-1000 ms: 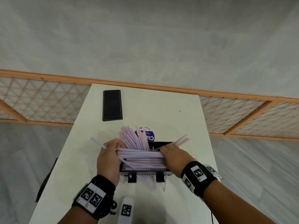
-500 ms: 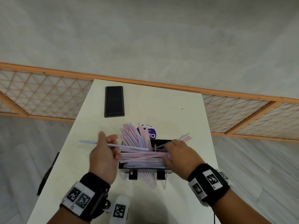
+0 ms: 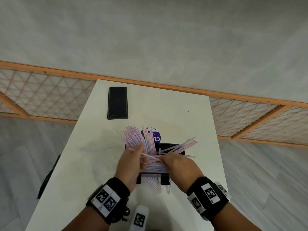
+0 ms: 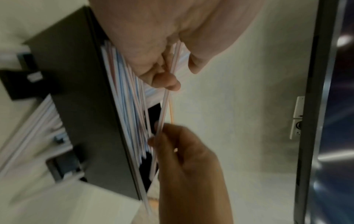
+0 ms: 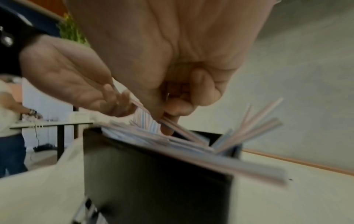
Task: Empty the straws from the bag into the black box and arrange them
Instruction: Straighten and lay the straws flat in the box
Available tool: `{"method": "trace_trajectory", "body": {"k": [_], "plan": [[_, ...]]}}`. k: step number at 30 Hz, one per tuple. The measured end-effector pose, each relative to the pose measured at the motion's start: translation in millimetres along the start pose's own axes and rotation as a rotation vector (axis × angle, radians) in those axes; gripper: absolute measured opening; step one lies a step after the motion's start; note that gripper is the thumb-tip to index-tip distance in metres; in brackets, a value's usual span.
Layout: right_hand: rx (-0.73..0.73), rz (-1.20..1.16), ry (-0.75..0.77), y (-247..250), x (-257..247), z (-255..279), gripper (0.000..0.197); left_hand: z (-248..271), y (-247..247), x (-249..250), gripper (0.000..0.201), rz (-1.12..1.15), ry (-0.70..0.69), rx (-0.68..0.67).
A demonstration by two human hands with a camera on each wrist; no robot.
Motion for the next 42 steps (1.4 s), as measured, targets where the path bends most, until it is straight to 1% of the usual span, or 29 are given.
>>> {"method": "trace_trajectory", "body": {"k": [3,5,6,7,9,10,11,13,14,16,17,18,19,20,23,25,27,29,32,33,35,38,40,42], "plan": [[0.053,-0.047,-0.016,-1.9,9.6,1.0,0.025,-15.5,36.2,24.3,0.020,-0.101,-0.138,0.070],[0.127,-0.160,-0.024,4.4,11.8,7.2,0.028,-20.5,55.2,35.9,0.030,-0.104,-0.162,0.140],[0.187,-0.228,-0.042,10.6,14.6,11.9,0.028,-22.0,61.0,40.0,0.035,-0.127,-0.168,0.170],[0.255,-0.295,-0.086,17.4,21.2,16.9,0.025,-22.1,63.7,45.4,0.036,-0.188,-0.193,0.187],[0.396,-0.415,-0.244,28.7,44.9,27.7,0.025,-18.9,57.9,58.5,0.031,-0.376,-0.311,0.158],[0.449,-0.461,-0.344,29.9,60.3,32.6,0.030,-15.1,48.5,63.9,0.025,-0.470,-0.387,0.106],[0.482,-0.506,-0.442,28.9,75.2,37.7,0.037,-9.8,34.7,66.8,0.021,-0.553,-0.461,0.025],[0.485,-0.636,-0.627,20.3,101.4,43.6,0.052,2.1,2.2,63.7,0.017,-0.712,-0.596,-0.186],[0.456,-0.718,-0.709,13.9,111.4,44.2,0.059,8.9,-15.3,59.9,0.020,-0.808,-0.667,-0.305],[0.350,-0.845,-0.823,-1.5,124.5,38.3,0.067,19.3,-47.0,42.7,0.038,-1.015,-0.767,-0.546],[0.292,-0.892,-0.851,-9.7,128.0,32.9,0.068,21.5,-58.0,30.4,0.049,-1.104,-0.776,-0.644],[0.243,-0.943,-0.865,-16.8,129.9,25.8,0.069,21.8,-65.4,18.5,0.057,-1.184,-0.764,-0.715],[0.206,-1.002,-0.864,-21.9,130.0,18.0,0.067,20.8,-70.1,7.9,0.063,-1.260,-0.746,-0.759],[0.181,-1.061,-0.854,-25.5,130.1,10.1,0.061,19.8,-73.4,-1.2,0.064,-1.334,-0.731,-0.792],[0.144,-1.219,-0.764,-18.9,120.4,-11.2,0.033,18.3,-76.5,-17.1,0.055,-1.510,-0.727,-0.855],[0.157,-1.203,-0.696,-8.7,115.5,-19.2,0.019,20.1,-78.1,-18.0,0.052,-1.532,-0.743,-0.872],[0.199,-1.127,-0.611,1.3,111.0,-22.9,0.013,22.0,-79.4,-16.9,0.050,-1.531,-0.765,-0.880],[0.205,-1.047,-0.563,5.3,102.6,-24.7,0.016,23.1,-80.0,-16.7,0.049,-1.508,-0.787,-0.887],[0.139,-0.968,-0.556,-2.4,90.2,-30.0,0.033,23.8,-79.3,-18.9,0.048,-1.483,-0.798,-0.900],[0.130,-0.936,-0.553,-4.7,86.5,-32.2,0.036,24.3,-79.0,-19.4,0.048,-1.482,-0.799,-0.903],[0.134,-0.863,-0.541,-6.0,78.0,-35.9,0.033,25.0,-79.1,-18.3,0.048,-1.473,-0.798,-0.902],[0.098,-0.811,-0.498,-10.3,58.4,-42.9,0.015,27.4,-80.3,-15.6,0.047,-1.457,-0.827,-0.909],[0.064,-0.805,-0.481,-18.9,49.4,-49.1,0.015,29.1,-81.1,-15.5,0.048,-1.429,-0.843,-0.923],[0.060,-0.806,-0.498,-24.1,47.8,-53.3,0.018,28.0,-79.1,-17.1,0.047,-1.416,-0.825,-0.929]]}}
Point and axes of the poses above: each hand's wrist, its own z-axis away from the middle knuckle, its own y-axis out of the back of the hand, x = y × z, the point moved 9 cm from there along -z, towards the middle knuckle, and after that the axes turned 10 degrees about -y, right-handed, at the moved point
